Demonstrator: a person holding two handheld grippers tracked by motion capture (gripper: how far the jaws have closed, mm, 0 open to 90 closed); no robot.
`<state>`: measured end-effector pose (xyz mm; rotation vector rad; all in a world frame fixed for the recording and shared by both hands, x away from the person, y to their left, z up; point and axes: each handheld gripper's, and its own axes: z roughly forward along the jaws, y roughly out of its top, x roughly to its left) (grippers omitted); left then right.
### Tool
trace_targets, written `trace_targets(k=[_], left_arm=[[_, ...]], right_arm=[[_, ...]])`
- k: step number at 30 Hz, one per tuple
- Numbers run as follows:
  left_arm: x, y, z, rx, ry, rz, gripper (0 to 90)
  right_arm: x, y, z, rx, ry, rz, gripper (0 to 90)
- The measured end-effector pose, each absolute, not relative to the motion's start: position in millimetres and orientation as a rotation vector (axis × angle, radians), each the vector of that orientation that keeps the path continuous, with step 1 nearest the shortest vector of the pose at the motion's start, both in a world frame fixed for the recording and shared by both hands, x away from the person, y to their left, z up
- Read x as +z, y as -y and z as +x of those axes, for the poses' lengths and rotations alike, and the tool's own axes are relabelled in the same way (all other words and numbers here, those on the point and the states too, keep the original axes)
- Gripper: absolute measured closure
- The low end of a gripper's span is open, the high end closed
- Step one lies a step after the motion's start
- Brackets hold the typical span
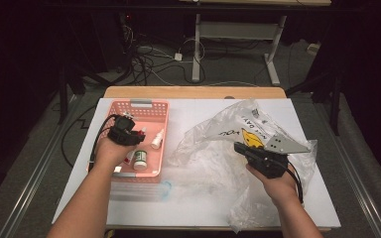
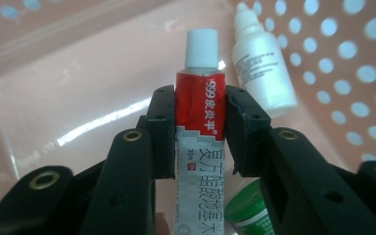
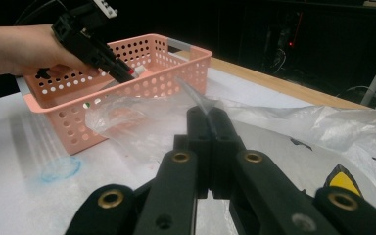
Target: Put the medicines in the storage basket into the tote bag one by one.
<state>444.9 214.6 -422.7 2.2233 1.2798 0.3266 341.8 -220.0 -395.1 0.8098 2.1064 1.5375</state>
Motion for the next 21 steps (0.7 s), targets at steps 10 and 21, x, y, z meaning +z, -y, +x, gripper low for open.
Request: trace_targets(k=[10, 21], left_arm=[[-407.3, -215.4, 429.4, 0.393, -1.194, 2.079, 66.1], [-401.8, -208.1, 415.9, 0.393, -1.118, 1.971, 66.2]], right_arm=[[-394.6, 219.9, 341.4, 1.539, -2.105, 0.809, 90.0], [-394.2, 219.6, 340.6, 1.54, -2.105, 0.808, 90.0]])
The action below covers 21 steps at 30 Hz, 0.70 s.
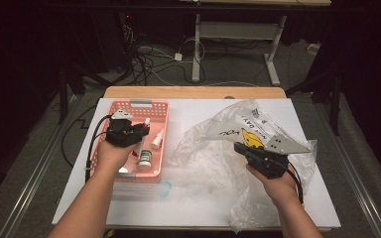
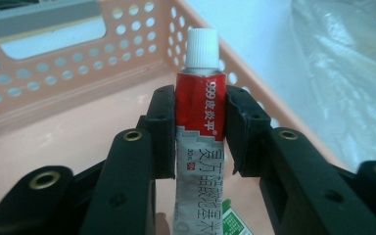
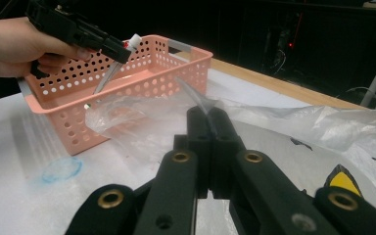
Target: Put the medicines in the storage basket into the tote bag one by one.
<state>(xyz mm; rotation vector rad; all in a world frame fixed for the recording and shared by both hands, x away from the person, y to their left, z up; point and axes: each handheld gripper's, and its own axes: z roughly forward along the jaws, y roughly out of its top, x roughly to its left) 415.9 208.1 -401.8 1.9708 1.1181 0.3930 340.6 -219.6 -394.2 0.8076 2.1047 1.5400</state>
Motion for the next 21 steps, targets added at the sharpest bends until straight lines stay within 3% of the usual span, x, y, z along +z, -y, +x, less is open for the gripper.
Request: trace_targets(k=[21], left_arm=[[-398.3, -207.1, 392.4, 0.454, -1.02, 1.812, 66.2]], right_arm=[[-394.8, 218.8, 340.0, 1.538, -2.109, 0.801, 90.0]])
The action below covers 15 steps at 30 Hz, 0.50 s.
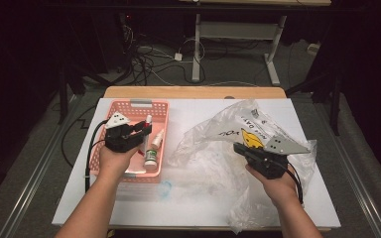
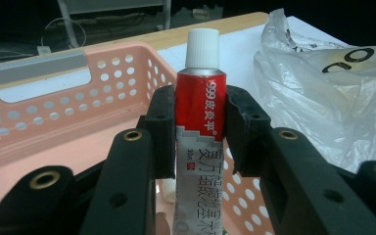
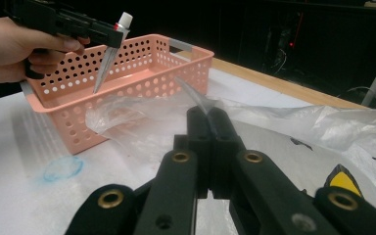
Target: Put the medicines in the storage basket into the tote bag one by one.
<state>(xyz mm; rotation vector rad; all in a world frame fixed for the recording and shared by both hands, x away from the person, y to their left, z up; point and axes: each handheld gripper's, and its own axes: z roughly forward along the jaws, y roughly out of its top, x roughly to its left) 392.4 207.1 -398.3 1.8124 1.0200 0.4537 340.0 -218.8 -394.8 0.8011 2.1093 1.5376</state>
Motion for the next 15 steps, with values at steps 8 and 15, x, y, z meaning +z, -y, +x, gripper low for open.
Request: trace_targets(k=[8, 15], left_arm=[[-401.4, -211.1, 390.7, 0.468, -1.031, 1.794, 66.2], [-402.8, -209.8, 390.9, 0.467, -1.03, 1.806, 66.2]], right_arm=[[-394.7, 219.1, 339.8, 1.537, -2.109, 0.802, 90.0], [-394.5, 219.6, 339.6, 1.54, -2.107, 0.805, 90.0]])
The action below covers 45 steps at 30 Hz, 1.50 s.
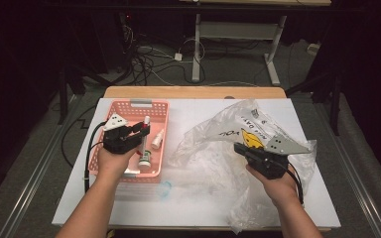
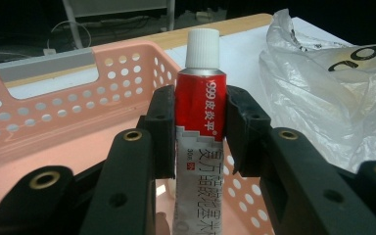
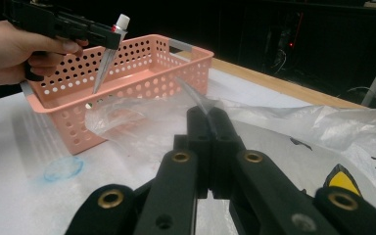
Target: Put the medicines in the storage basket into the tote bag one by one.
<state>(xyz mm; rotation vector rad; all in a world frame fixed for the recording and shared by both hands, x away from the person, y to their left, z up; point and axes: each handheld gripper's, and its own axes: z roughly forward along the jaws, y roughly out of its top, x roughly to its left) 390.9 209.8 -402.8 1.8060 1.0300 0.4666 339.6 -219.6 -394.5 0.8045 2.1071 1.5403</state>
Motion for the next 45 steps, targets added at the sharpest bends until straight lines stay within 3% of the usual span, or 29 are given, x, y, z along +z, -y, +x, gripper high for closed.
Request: trace_targets(k=[12, 22, 45], left_arm=[[-405.8, -207.3, 393.1, 0.461, -1.046, 1.825, 66.2], [-384.1, -206.3, 383.2, 0.479, -0.991, 1.763, 66.2], [-370.6, -154.6, 334.8, 0.396, -0.828, 1.793, 66.2]], right_arm=[[-393.7, 221.3, 339.1, 1.544, -2.103, 0.805, 90.0], [-393.6, 220.6, 339.6, 1.546, -2.101, 0.807, 90.0], [-390.9, 223.3, 339.1, 1.55, -2.084, 0.808, 90.0]])
